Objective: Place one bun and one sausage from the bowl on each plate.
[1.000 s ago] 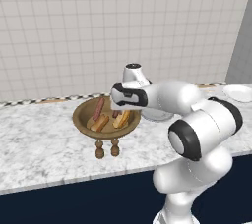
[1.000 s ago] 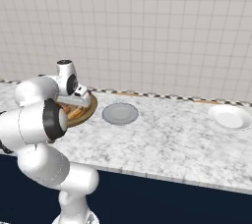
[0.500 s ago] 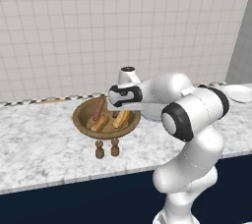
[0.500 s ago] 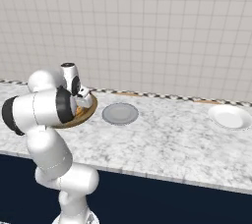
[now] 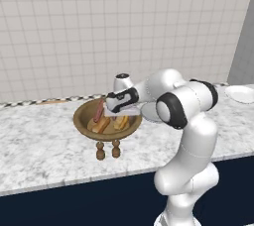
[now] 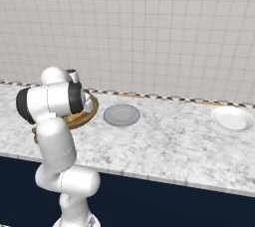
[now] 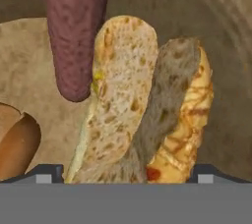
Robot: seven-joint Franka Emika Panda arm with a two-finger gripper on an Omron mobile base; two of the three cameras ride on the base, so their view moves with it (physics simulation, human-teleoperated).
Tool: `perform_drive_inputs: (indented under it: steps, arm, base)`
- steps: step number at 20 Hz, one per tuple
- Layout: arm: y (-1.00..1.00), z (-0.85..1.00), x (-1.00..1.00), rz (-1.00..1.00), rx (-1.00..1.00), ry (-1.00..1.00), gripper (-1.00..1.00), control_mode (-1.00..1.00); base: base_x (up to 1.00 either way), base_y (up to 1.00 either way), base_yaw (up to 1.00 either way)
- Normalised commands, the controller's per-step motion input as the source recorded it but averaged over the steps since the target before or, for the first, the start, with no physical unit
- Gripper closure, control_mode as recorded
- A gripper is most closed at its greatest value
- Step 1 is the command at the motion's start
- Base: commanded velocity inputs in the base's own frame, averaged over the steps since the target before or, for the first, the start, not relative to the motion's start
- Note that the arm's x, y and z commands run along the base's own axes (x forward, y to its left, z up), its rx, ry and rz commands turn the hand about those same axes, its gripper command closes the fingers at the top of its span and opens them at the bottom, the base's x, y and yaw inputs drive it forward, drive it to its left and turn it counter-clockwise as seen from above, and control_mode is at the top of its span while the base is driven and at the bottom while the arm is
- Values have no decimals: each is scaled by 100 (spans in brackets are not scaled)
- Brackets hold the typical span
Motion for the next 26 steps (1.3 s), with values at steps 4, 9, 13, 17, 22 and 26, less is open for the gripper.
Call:
perform_drive_inputs:
  steps: [4,9,13,17,22,26]
  arm:
    - [8,-67,0,0,-4,0,100,-100]
    - [9,-11,-8,0,-1,1,100,-100]
    - [0,80,-31,0,0,0,100,-100]
    - [-48,76,-23,1,0,0,100,-100]
    - [-100,33,-23,20,0,0,100,-100]
    - [-100,2,-6,39,0,4,100,-100]
  base:
    - [0,0,0]
    - [0,0,0]
    - [0,0,0]
    - [0,0,0]
    - [0,0,0]
    - [0,0,0]
